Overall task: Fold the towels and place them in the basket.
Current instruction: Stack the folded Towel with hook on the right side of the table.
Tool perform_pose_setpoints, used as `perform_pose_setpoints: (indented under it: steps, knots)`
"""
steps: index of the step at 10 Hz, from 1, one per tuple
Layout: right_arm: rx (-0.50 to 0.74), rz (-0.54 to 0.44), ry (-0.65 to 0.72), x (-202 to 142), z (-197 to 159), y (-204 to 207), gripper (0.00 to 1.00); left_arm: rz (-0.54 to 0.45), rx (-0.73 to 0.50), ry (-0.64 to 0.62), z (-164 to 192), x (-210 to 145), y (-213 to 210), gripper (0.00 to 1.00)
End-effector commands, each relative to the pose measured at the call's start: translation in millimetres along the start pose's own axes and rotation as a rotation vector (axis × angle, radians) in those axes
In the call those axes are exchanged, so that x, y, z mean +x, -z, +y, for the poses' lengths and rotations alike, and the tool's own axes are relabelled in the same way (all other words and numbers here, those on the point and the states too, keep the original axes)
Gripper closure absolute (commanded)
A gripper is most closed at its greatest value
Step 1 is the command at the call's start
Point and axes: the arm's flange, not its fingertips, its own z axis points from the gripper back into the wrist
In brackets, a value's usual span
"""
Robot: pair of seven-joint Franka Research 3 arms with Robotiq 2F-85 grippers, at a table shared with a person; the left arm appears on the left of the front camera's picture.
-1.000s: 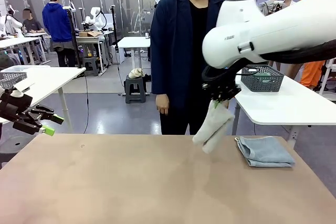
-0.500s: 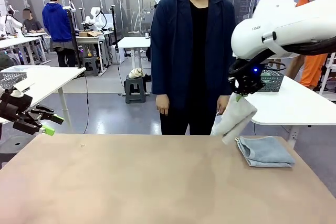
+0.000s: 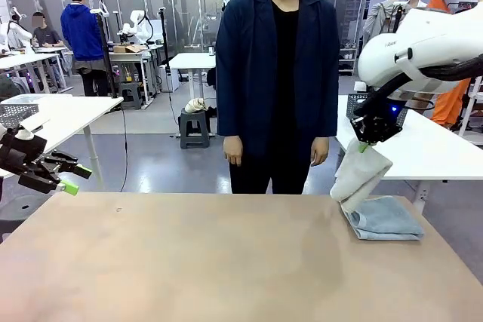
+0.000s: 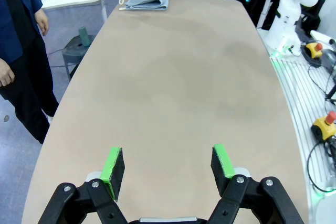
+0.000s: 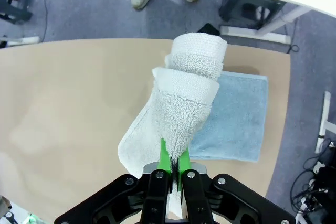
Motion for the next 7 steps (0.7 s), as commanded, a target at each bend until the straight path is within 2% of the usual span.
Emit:
perform_pose_setpoints:
  steps: [1, 4, 7]
  knots:
    - [0.079, 0.054, -0.018, 8, -12, 2, 0.94, 0.004, -0.004, 0.009, -1, 1, -1, 0.15]
    - [0.104, 0.075, -0.016, 8, -30, 15, 0.94, 0.004, -0.004, 0.009, -1, 1, -1, 0.15]
    - [0.140, 0.049, -0.050, 18, -52, 27, 0.94, 0.004, -0.004, 0.009, -1, 1, -1, 0.15]
